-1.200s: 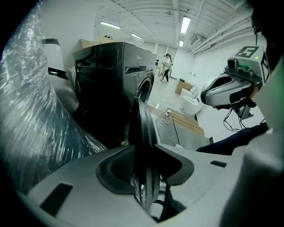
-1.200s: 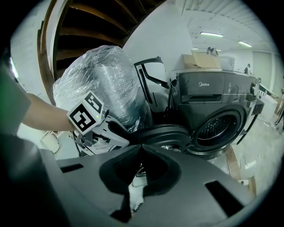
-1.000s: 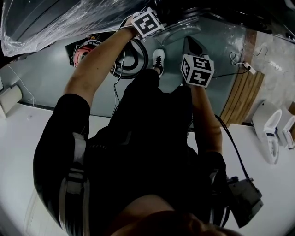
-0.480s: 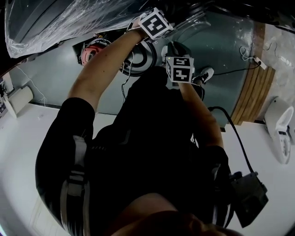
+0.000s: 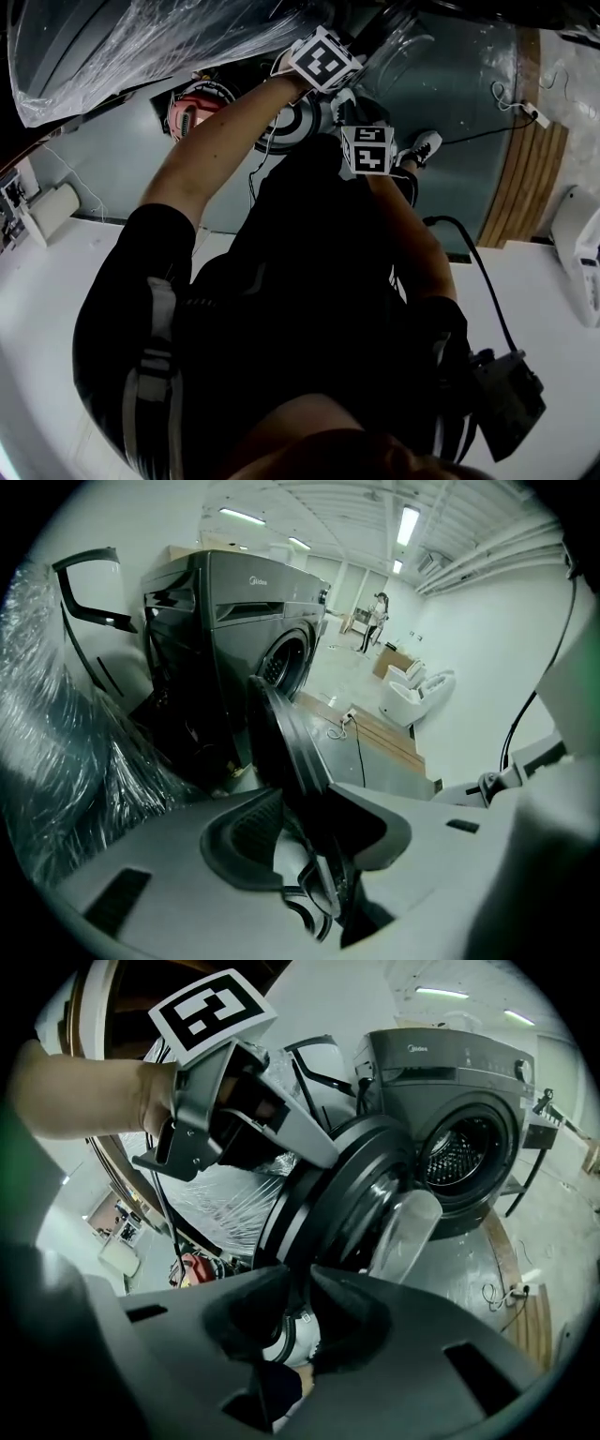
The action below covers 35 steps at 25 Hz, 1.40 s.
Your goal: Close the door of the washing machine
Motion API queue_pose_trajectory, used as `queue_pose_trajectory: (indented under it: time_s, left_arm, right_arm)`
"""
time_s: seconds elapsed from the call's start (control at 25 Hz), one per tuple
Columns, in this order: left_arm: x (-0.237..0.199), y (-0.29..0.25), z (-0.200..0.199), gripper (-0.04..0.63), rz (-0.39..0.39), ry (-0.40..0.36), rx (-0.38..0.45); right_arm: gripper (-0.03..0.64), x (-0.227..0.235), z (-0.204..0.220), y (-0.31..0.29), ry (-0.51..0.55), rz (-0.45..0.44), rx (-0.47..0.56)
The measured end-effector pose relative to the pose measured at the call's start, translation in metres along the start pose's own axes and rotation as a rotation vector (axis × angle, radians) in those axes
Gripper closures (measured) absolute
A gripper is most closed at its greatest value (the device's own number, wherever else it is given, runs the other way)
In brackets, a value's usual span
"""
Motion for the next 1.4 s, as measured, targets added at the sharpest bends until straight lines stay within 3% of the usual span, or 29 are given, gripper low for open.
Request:
queue_pose_trajectory:
  time_s: [0.36,1.08,1.4]
  left_arm:
    - [0.044,-0.017,-0.016,0.435,0.017,0.101,0.036]
    - [0.124,-0.056,-0.09,0.416,0.015,0.325,0.059]
    - [0.148,-0.07,-0.12,0.416,-0.047,0.463,0.108]
  right_arm:
    - [0.515,0.026,0.037,0.024,-0.047,0.012,-0.012]
    - [0.468,0.129,0.095,0.076,-0.136,0.033,-0.039]
    - [0.485,0.184,0.101,0.086,-0.109,0.067,-0.066]
Point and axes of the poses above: the fingertips, and each gripper's own axes: y backward along the fingers, x to its right, z out of its underside, the point moved 7 cm from there along y, backward along the fingers, and after that the axes turned 10 degrees about -x, right-handed, at the moved point
